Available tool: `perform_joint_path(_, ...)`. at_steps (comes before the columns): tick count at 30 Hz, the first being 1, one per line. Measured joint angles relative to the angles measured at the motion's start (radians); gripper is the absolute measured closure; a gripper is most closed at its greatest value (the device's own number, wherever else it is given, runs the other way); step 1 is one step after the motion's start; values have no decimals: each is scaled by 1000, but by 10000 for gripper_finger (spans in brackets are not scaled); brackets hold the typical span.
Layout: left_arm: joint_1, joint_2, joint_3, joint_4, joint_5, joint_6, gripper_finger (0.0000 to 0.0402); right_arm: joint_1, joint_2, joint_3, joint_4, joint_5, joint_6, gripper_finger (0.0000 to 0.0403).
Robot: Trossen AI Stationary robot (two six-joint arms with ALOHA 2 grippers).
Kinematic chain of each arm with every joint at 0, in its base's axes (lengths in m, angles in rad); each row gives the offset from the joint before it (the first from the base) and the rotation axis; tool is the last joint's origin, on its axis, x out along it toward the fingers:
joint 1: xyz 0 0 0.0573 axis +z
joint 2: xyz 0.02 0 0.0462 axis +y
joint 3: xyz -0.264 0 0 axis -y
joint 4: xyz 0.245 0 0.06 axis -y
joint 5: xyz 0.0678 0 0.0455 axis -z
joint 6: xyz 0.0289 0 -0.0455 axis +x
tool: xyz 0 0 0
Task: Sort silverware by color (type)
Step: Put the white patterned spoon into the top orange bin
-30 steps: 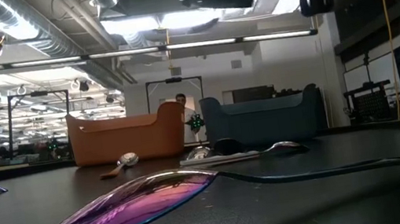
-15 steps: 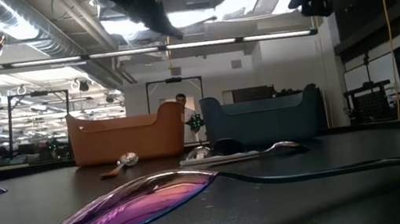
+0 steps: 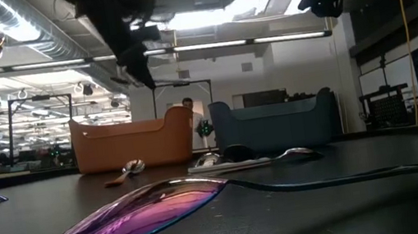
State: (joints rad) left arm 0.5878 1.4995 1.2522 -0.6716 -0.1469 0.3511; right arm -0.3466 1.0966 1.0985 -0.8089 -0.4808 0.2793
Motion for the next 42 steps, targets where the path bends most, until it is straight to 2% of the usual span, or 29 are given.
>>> perform_joint_path(11, 191, 171, 0, 4, 117, 150, 392, 0, 0, 0, 0, 27, -28, 283)
perform_joint_path(24, 251, 356, 0, 18, 135, 158, 385, 0, 1, 0, 0, 28, -30, 283)
perform_joint_path(42, 250, 358, 3, 8, 130, 176, 381, 0, 1, 0, -1, 28, -30, 283)
